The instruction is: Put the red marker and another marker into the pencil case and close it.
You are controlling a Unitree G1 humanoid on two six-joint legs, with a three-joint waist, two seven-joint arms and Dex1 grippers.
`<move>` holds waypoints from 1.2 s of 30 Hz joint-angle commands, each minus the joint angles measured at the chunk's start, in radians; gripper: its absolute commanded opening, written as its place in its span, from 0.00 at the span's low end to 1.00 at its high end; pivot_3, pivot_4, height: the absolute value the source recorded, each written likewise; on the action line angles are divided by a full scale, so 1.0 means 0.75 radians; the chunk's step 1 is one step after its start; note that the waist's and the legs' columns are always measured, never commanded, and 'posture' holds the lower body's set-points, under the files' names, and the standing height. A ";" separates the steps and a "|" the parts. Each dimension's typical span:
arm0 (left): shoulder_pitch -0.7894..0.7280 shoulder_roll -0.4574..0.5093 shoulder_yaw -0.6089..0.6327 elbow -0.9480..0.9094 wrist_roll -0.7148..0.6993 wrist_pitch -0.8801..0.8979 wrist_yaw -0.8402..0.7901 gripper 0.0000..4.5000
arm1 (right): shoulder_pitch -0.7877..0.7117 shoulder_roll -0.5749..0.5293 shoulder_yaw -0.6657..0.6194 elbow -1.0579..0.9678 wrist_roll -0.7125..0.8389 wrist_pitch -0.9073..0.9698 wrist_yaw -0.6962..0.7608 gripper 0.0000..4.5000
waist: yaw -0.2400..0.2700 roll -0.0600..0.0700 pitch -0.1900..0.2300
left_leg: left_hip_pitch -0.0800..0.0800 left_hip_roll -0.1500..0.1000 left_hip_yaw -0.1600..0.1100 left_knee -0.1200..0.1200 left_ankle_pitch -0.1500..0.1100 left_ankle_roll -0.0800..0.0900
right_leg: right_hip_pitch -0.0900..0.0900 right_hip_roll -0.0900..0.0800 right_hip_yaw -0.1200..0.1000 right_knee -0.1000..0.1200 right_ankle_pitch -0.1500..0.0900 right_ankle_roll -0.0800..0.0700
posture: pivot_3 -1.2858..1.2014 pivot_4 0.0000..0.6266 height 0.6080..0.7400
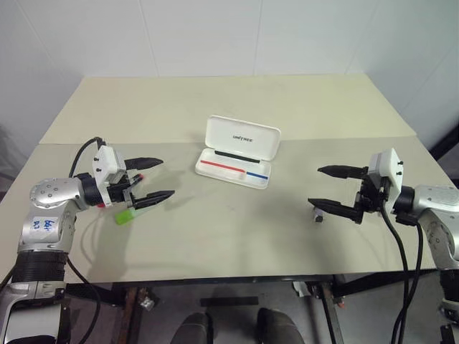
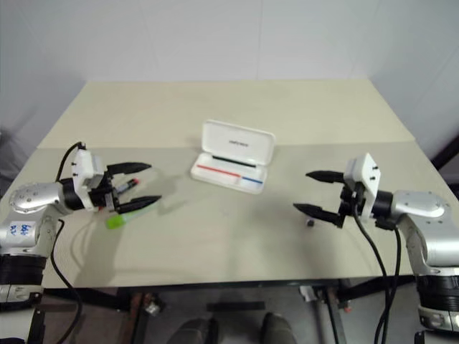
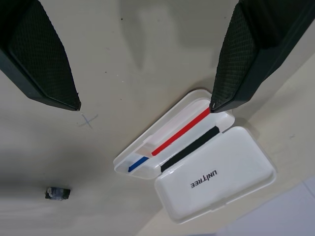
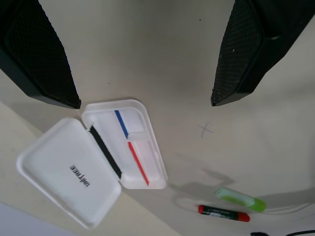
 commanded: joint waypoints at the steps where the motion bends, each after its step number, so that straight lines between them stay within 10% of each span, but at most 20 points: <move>1: -0.013 0.003 0.017 -0.054 -0.003 0.002 0.011 0.99 | -0.019 -0.007 -0.020 -0.041 0.018 -0.007 -0.019 1.00 | -0.001 0.000 0.000 | 0.000 0.000 0.000 0.000 0.000 0.000 | 0.000 0.000 0.000 0.000 0.000 0.000 | 0.52 0.24 1.00; 15: -0.019 0.035 0.047 -0.059 -0.005 0.015 0.006 0.99 | -0.314 0.015 0.283 -0.064 -0.086 0.208 -0.058 1.00 | -0.005 0.000 0.000 | 0.001 0.003 0.004 0.001 -0.001 0.001 | -0.002 0.002 0.004 -0.002 0.002 -0.002 | 0.52 0.24 1.00; 21: 0.021 0.087 0.099 -0.063 -0.013 0.014 0.003 1.00 | -0.487 0.155 0.457 0.195 -0.241 0.081 -0.023 0.66 | -0.010 0.000 0.000 | 0.000 0.005 0.006 0.000 -0.002 0.000 | -0.003 0.005 0.005 -0.002 0.003 -0.003 | 0.52 0.24 1.00; 36: 0.031 0.133 0.137 -0.014 -0.003 -0.001 0.008 1.00 | -0.830 0.422 0.651 0.792 -0.529 -0.104 0.000 0.66 | -0.014 0.000 0.000 | -0.002 0.006 0.009 0.000 -0.002 -0.003 | -0.006 0.008 0.007 0.000 0.003 -0.003 | 0.52 0.24 1.00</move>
